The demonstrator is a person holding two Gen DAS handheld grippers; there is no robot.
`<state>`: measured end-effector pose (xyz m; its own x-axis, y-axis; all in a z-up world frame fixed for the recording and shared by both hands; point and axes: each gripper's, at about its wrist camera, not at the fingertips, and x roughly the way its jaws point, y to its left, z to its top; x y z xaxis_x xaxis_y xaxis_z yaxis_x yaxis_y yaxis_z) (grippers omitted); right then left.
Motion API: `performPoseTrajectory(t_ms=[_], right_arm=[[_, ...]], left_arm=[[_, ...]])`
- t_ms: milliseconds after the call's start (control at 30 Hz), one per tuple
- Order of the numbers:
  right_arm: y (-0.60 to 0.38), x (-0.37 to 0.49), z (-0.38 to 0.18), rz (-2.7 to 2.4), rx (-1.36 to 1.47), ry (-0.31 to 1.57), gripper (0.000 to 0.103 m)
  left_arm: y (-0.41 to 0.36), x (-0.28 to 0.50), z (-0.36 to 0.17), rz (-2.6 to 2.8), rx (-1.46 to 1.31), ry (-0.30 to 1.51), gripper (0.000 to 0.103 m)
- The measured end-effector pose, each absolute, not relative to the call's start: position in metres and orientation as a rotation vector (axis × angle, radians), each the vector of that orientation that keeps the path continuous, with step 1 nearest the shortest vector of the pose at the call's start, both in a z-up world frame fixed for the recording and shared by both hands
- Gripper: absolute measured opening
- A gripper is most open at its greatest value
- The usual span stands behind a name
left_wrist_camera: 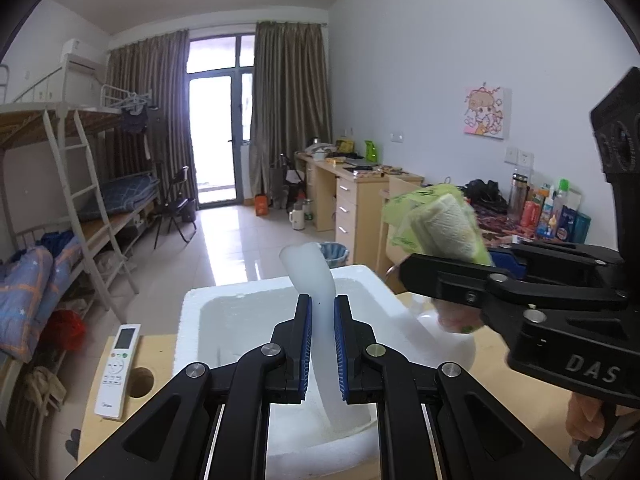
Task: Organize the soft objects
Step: 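Lower the white strip into the foam box and open the left gripper, then lower the wrapped soap into the foam box and open the right gripper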
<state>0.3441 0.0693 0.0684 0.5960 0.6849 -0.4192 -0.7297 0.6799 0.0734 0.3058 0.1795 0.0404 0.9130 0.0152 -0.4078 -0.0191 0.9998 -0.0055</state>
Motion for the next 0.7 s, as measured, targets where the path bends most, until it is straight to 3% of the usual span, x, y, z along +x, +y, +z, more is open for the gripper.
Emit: performPoseTrajectory(t_ms=[133,267,400,433,467,500,533,567,700], right_arm=[[0.0703,0.3431,0.067,0.824,-0.114,0.438,0.027],[0.069,0.344,0.0659,0.82,-0.109,0.439,0.027],[0.0692,0.3434,0.0656,0.818,-0.105,0.438,0.027],[0.0695,0.3431,0.0657,0.817,-0.104,0.437,0.027],[0.0688,0.3439,0.0655,0.817,-0.104,0.436,0.027],[0.0686,0.344,0.0654,0.816,-0.103,0.436,0.027],[0.0685,0.3439,0.0654,0.816,-0.102,0.435,0.027],[0.0665,0.3445,0.0652,0.815,-0.1,0.437,0.027],[0.0638,0.3464,0.0651,0.814,-0.096,0.439,0.027]], left_arm=[[0.1828,0.3081,0.0385,0.038,-0.008,0.423,0.012],[0.1834,0.3124,0.0354,0.061,-0.017,0.431,0.024],[0.1874,0.3148,0.0346,0.081,-0.015,0.44,0.024],[0.1872,0.3146,0.0347,0.09,-0.011,0.437,0.031],[0.1869,0.3147,0.0354,0.099,-0.009,0.434,0.052],[0.1871,0.315,0.0357,0.109,-0.007,0.432,0.066],[0.1874,0.3148,0.0359,0.119,-0.004,0.428,0.091],[0.1878,0.314,0.0365,0.136,-0.003,0.417,0.098],[0.1885,0.3122,0.0367,0.163,0.0,0.407,0.098]])
